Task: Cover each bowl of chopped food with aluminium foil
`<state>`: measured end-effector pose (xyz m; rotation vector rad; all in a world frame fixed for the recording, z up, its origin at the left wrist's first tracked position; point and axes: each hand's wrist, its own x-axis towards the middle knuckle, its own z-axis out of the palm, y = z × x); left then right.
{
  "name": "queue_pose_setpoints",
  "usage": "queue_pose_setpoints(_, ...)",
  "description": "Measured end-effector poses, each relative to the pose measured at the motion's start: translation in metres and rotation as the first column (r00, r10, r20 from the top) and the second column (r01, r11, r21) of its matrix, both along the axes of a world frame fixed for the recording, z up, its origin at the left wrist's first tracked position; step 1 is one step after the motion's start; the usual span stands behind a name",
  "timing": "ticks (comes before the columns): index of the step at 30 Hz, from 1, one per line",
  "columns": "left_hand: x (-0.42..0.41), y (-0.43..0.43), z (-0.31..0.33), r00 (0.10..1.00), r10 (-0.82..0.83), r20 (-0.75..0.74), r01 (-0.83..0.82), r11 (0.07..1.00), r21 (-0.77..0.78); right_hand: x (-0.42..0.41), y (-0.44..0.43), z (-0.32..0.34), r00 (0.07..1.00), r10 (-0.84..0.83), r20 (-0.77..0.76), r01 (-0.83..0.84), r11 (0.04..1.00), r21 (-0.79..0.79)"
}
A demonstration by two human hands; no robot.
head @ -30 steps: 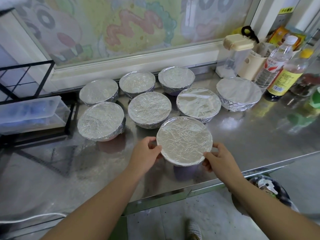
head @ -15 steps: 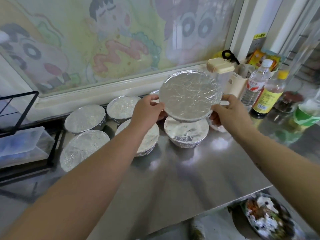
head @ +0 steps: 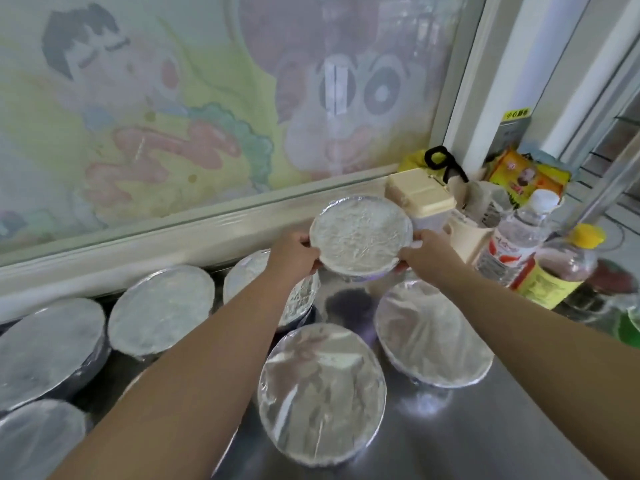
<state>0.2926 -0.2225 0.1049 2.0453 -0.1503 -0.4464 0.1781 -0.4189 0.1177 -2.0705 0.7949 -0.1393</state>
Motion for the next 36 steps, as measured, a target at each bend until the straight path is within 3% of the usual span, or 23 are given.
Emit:
queue_pose_setpoints(5, 0.031, -0.015, -0.024, 0.997, -0.056, -0.059, 0.069, 0.968, 0.240, 0.023, -0.019, -0.023, 0.984, 0.073, -0.163, -0.074, 0.997, 0.000)
queue_pose_setpoints(9, 0.037, -0.022, -0.027, 0.985, -0.145, -0.098, 0.173, 0.897, 0.406, 0.032, -0.030, -0.041, 0.948, 0.140, -0.287, -0.172, 0.981, -0.091)
queue_pose_setpoints(11, 0.037, -0.025, -0.022, 0.971, -0.227, -0.079, 0.235, 0.824, 0.516, 0.034, -0.036, -0.049, 0.917, 0.175, -0.357, -0.236, 0.962, -0.135)
queue_pose_setpoints(15, 0.032, -0.035, -0.009, 0.892, -0.452, -0.002, 0.281, 0.551, 0.786, 0.037, -0.041, -0.062, 0.870, 0.166, -0.464, -0.295, 0.930, -0.220)
queue_pose_setpoints(18, 0.031, -0.042, -0.012, 0.856, -0.516, 0.017, 0.273, 0.480, 0.834, 0.036, -0.040, -0.067, 0.856, 0.172, -0.487, -0.317, 0.919, -0.234)
queue_pose_setpoints(24, 0.031, -0.043, -0.031, 0.922, -0.386, 0.036, 0.209, 0.572, 0.793, 0.031, -0.040, -0.073, 0.840, 0.203, -0.503, -0.375, 0.887, -0.268)
queue_pose_setpoints(32, 0.023, -0.037, -0.032, 0.921, -0.377, 0.096, 0.151, 0.574, 0.805, 0.020, -0.031, -0.056, 0.845, 0.159, -0.511, -0.364, 0.871, -0.330)
queue_pose_setpoints(36, 0.019, -0.028, -0.027, 0.905, -0.368, 0.213, 0.109, 0.684, 0.721, 0.017, -0.025, -0.042, 0.834, 0.093, -0.545, -0.420, 0.747, -0.516)
